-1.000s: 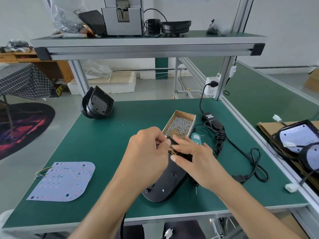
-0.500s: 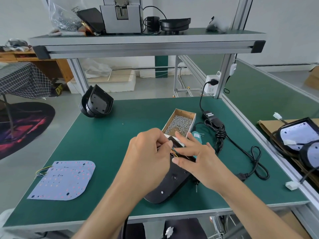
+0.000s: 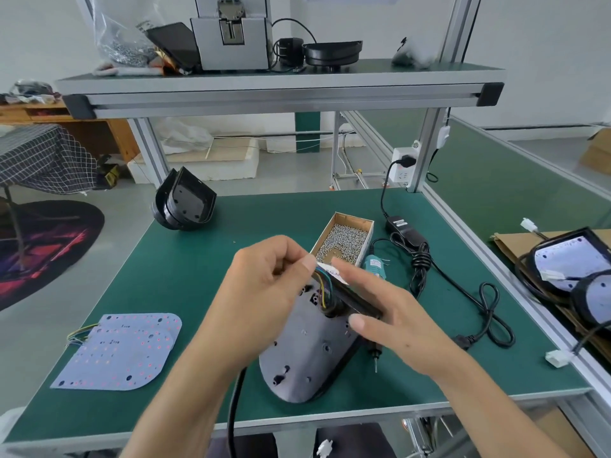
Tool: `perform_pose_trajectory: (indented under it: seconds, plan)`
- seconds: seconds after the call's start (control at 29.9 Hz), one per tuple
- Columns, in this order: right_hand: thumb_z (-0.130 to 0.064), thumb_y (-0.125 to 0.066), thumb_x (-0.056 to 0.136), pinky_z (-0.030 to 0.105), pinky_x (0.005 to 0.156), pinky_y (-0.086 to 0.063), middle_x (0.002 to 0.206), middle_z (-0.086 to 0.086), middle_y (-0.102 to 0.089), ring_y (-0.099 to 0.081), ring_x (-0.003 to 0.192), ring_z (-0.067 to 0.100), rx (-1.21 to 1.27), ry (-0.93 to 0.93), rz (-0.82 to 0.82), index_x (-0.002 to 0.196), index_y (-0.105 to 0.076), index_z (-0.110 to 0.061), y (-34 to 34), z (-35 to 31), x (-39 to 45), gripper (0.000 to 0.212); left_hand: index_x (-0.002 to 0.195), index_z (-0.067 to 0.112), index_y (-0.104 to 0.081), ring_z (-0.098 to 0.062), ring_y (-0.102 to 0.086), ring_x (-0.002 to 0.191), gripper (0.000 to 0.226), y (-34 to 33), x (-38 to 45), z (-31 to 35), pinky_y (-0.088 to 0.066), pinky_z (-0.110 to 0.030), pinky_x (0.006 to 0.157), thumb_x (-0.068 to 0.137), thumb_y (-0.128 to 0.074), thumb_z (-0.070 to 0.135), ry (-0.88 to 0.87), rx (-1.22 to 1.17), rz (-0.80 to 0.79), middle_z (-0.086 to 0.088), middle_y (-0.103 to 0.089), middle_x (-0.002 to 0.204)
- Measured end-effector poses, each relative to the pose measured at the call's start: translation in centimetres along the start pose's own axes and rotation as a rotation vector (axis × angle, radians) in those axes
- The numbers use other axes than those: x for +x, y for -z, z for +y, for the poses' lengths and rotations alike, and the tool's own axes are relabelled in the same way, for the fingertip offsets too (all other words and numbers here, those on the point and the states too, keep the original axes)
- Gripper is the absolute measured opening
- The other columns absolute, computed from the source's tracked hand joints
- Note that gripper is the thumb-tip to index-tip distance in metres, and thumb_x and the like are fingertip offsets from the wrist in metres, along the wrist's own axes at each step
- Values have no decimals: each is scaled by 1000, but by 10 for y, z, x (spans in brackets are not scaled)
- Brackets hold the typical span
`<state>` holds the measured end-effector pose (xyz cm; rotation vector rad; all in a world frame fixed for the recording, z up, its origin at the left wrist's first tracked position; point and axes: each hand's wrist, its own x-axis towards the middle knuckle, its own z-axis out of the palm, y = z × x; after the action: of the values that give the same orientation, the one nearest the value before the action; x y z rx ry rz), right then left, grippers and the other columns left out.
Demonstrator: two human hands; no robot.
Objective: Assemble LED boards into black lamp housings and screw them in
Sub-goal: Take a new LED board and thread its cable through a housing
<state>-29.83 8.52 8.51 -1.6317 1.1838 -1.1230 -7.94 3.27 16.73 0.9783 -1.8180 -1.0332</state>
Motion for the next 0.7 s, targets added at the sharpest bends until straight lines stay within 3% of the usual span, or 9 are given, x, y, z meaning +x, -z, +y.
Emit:
perform_pose_trajectory:
  seconds: [0.07, 0.13, 0.37, 0.47, 0.57, 0.64, 0.7]
  plan:
    - [-60, -78, 87, 49, 129, -25, 167, -6, -38, -29, 157, 17, 202, 14, -14, 162, -36, -28, -3, 0, -2, 92, 74, 25, -67, -5, -29, 48, 22, 10, 2, 1, -27, -15, 48, 96, -67, 27, -20, -144, -42, 15, -43, 52]
    - [-62, -77, 86, 59, 128, -17, 170, 4, -33, -27, 159, 26, 333, 32, -34, 166, -27, -20, -13, -1, -1, 103, 73, 25, -68, -9, -25, 48, 19, 17, 2, 5, -24, -16, 47, 91, -62, 28, -19, -280, -68, 8, -39, 55]
    - [-53, -77, 89, 74, 123, -13, 163, 30, -32, -25, 152, 54, 573, 151, 47, 165, -24, -9, -60, -17, 17, 103, 80, 12, -62, -11, -23, 46, 17, 36, 14, 5, -23, -16, 45, 94, -58, 21, -54, -452, 42, 3, -39, 60]
    - [-60, -76, 87, 72, 120, -25, 150, 30, -43, -38, 143, 58, 629, 132, 193, 159, -33, -7, -62, -27, 23, 99, 78, 20, -62, -15, -30, 48, 22, 43, 18, -7, -26, -26, 49, 100, -60, 21, 17, -290, 146, 1, -44, 61]
    - [-74, -71, 82, 57, 106, -44, 136, 20, -60, -56, 124, 42, 617, 77, 347, 151, -49, -14, -50, -36, 29, 94, 81, 30, -64, -15, -58, 57, 28, 45, 14, -21, -46, -34, 59, 105, -56, 17, 31, 127, 134, 7, -65, 67]
    - [-78, -64, 86, 46, 105, -50, 137, 9, -65, -62, 123, 27, 558, 83, 385, 147, -55, -21, -44, -39, 31, 84, 93, 41, -65, -14, -67, 72, 18, 39, 7, -21, -51, -31, 66, 104, -54, 31, -33, 274, 95, 17, -73, 86]
    - [-78, -57, 90, 53, 112, -44, 141, 6, -64, -59, 130, 27, 489, 97, 399, 146, -56, -25, -42, -41, 31, 77, 103, 47, -64, -14, -69, 80, 14, 28, 0, -14, -52, -26, 71, 100, -51, 45, -120, 273, 54, 22, -72, 96]
